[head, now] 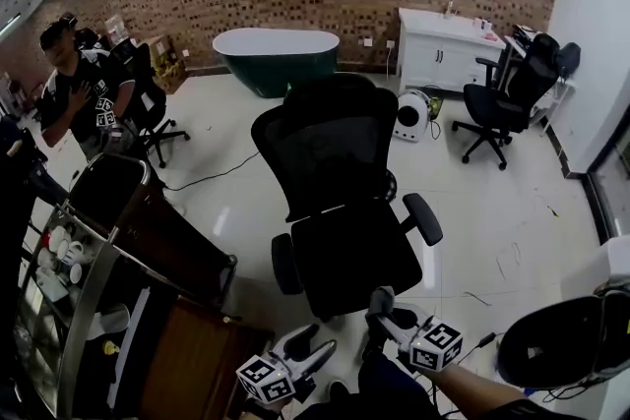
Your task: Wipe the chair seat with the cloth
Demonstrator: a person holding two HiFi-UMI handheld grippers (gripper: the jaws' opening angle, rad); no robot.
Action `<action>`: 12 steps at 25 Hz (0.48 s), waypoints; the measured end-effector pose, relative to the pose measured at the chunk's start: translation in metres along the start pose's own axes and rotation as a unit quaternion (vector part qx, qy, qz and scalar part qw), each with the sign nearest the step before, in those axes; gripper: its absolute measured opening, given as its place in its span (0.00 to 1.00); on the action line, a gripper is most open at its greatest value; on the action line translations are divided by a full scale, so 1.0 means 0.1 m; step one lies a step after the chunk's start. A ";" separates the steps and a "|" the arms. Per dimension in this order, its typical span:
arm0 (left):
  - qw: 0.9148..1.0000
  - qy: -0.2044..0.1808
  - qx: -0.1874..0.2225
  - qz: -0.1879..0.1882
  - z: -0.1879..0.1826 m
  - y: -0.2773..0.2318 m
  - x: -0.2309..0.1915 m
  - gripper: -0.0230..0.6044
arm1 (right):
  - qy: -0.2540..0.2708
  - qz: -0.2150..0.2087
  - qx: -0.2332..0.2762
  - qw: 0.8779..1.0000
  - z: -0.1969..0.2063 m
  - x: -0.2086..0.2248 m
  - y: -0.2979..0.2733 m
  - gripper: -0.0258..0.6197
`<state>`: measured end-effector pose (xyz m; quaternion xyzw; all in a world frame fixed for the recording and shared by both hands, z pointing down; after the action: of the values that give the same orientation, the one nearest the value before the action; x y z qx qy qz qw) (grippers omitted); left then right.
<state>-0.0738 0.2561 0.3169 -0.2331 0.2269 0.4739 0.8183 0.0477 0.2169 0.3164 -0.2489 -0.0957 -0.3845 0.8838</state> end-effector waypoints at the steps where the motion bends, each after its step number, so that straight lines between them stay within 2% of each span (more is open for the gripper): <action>1: 1.000 0.002 -0.002 0.001 0.03 0.10 0.11 0.49 | 0.000 0.004 0.002 1.000 0.02 -0.13 0.09 0.08; 6: 1.000 -0.014 -0.005 0.013 0.11 0.38 0.57 0.49 | 0.002 0.006 0.010 1.000 0.18 -0.56 0.52 0.08; 12: 0.999 -0.033 0.019 0.019 0.17 0.41 0.94 0.49 | 0.016 0.013 0.017 1.000 0.24 -0.72 0.95 0.08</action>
<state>-0.0657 0.3474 0.2672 -0.1969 0.2132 0.4928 0.8203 0.0677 0.3297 0.2759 -0.2295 -0.0848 -0.3749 0.8942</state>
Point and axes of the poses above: the fingertips, and each gripper's own axes: y backward along the fingers, x to its right, z out of its underside, the point moved 1 cm from there along y, backward along the fingers, and after that the axes turned 9 degrees about -x, right-handed, at the moved point
